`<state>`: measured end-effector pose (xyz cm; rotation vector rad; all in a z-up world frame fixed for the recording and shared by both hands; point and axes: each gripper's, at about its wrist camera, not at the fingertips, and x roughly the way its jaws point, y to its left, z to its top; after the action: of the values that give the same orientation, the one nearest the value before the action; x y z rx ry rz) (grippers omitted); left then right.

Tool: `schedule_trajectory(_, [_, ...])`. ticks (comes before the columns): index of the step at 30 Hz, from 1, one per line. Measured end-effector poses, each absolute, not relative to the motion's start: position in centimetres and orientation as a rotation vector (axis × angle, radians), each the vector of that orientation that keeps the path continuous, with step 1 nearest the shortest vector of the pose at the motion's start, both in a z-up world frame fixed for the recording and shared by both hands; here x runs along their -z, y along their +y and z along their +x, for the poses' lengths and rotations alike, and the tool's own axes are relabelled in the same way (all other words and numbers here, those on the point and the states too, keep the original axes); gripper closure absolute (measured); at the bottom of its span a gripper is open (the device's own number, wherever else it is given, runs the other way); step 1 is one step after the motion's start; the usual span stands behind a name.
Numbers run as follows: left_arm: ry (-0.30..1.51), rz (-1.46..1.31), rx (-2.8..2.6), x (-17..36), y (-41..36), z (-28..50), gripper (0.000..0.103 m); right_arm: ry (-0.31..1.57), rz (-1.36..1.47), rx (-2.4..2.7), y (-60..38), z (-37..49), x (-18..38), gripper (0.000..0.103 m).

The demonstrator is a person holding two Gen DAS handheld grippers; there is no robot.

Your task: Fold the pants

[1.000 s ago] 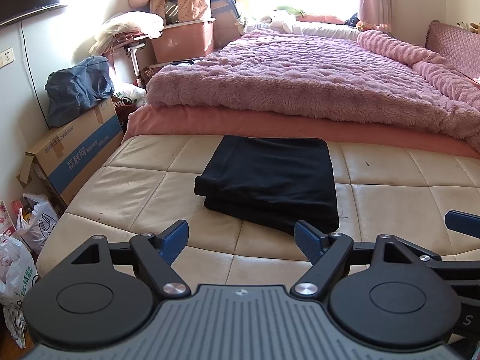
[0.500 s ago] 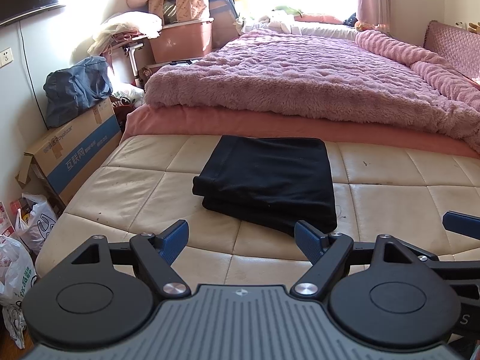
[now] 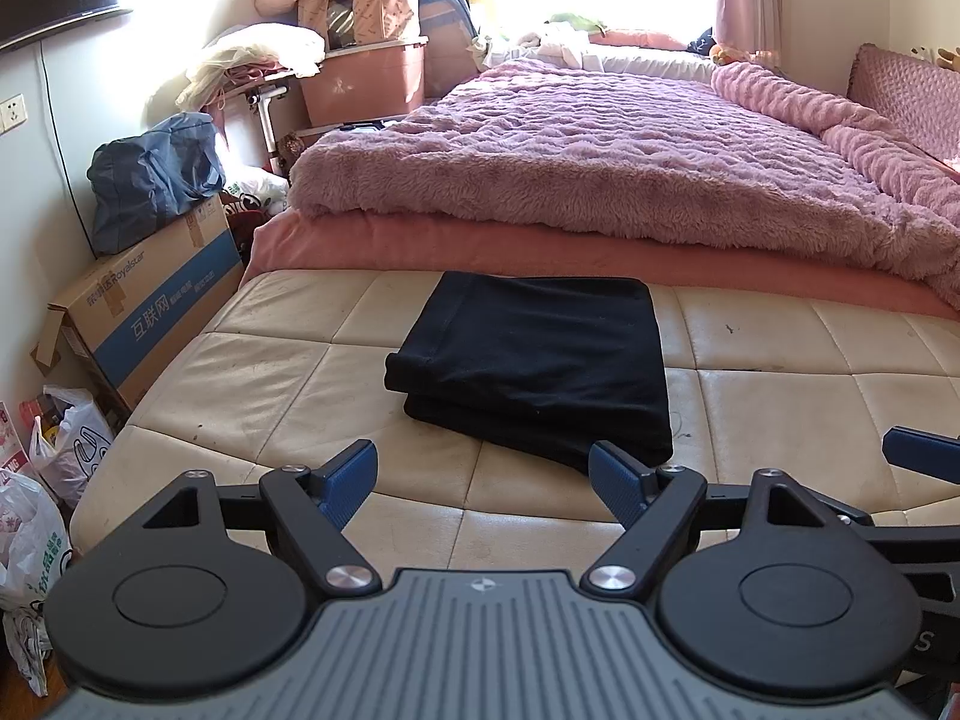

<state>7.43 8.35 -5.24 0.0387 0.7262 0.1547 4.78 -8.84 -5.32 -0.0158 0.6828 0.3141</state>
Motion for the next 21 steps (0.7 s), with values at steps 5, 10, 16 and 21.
schedule_trajectory(5, [0.721, 0.045, -0.162, 5.16, 8.20, 7.36, 0.009, 0.685, -0.016, -0.313, -8.73, 4.77, 5.48, 0.021])
schedule_trajectory(10, [0.712, 0.033, -0.167, 4.96, 8.12, 7.25, 0.009, 0.686, -0.016, -0.312, -8.71, 4.78, 5.60, 0.021])
schedule_trajectory(16, [0.708, 0.031, -0.161, 4.87, 8.09, 7.15, 0.009, 0.686, -0.016, -0.313, -8.74, 4.78, 5.59, 0.021])
schedule_trajectory(21, [0.708, 0.030, -0.155, 4.82, 7.95, 7.19, 0.009, 0.689, -0.016, -0.311, -8.73, 4.79, 5.74, 0.021])
